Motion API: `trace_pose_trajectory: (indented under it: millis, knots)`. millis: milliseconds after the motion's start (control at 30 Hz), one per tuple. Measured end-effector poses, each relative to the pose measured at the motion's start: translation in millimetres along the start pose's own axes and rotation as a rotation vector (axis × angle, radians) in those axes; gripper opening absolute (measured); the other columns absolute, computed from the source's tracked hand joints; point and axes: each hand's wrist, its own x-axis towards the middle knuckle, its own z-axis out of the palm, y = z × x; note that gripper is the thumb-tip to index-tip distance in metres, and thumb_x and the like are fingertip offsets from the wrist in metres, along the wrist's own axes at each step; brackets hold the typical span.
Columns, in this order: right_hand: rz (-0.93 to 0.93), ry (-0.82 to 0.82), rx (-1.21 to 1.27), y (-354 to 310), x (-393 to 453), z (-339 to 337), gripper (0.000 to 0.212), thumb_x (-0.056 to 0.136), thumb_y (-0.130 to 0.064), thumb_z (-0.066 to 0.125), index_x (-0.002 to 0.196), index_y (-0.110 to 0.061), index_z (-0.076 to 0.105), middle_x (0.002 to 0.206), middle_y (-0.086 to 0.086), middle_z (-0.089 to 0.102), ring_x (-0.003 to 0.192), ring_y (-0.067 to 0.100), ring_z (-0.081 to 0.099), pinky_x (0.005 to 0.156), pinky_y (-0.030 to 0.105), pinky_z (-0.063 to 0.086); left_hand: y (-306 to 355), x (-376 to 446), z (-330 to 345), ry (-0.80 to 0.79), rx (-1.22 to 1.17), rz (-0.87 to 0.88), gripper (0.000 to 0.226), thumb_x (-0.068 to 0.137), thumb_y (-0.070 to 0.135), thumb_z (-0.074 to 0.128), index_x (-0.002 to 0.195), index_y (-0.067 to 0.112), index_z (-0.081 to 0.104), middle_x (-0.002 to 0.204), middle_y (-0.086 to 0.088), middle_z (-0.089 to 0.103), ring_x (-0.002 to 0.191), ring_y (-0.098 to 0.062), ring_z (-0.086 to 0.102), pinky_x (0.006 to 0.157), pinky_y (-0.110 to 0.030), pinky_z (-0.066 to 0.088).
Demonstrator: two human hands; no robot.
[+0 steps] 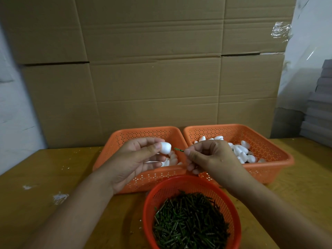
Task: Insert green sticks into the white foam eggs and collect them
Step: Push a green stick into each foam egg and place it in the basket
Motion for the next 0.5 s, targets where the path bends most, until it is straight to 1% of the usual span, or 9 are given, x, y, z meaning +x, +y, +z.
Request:
trace_pose_trajectory:
  millis: [100,233,400,500]
  knots:
    - [-0.005,-0.004,-0.041,-0.9,-0.4,0.9,0.021,0.093,-0.010,0.067,0.073,-0.006,0.070,0.058,0.002,0.067,0.054,0.013,0.063,0.051,0.022,0.052,0.0,-0.6,0.9,-0.021,0.045,-0.001,0.029,0.080,0.030,0.077,0.107,0.020,0.077,0.114,-0.014,0.074,0.096,-0.019,0.073,0.077,-0.027,0.058]
    - [-0.013,-0.010,-0.085,-0.4,-1.0,0.6,0.022,0.094,-0.013,0.067,0.073,-0.008,0.071,0.059,0.005,0.068,0.056,0.019,0.063,0.053,0.025,0.052,-0.1,-1.0,2.2,-0.031,0.055,0.001,0.027,0.082,0.029,0.075,0.108,0.020,0.076,0.114,-0.015,0.074,0.097,-0.020,0.072,0.077,-0.027,0.058]
    - [-0.017,-0.027,-0.080,0.1,-2.0,0.6,0.022,0.094,-0.012,0.066,0.076,-0.002,0.072,0.059,0.006,0.069,0.054,0.013,0.062,0.052,0.021,0.051,0.3,-1.7,2.8,-0.015,0.044,-0.003,0.027,0.081,0.028,0.075,0.107,0.018,0.076,0.114,-0.015,0.074,0.095,-0.020,0.073,0.076,-0.025,0.058]
    - [-0.025,-0.031,-0.076,0.2,-2.5,3.4,0.022,0.094,-0.011,0.066,0.077,0.002,0.072,0.067,0.015,0.071,0.057,0.015,0.063,0.051,0.022,0.052,0.6,-2.2,4.5,-0.024,0.071,0.001,0.030,0.079,0.030,0.076,0.106,0.019,0.077,0.112,-0.014,0.075,0.095,-0.020,0.073,0.077,-0.025,0.058]
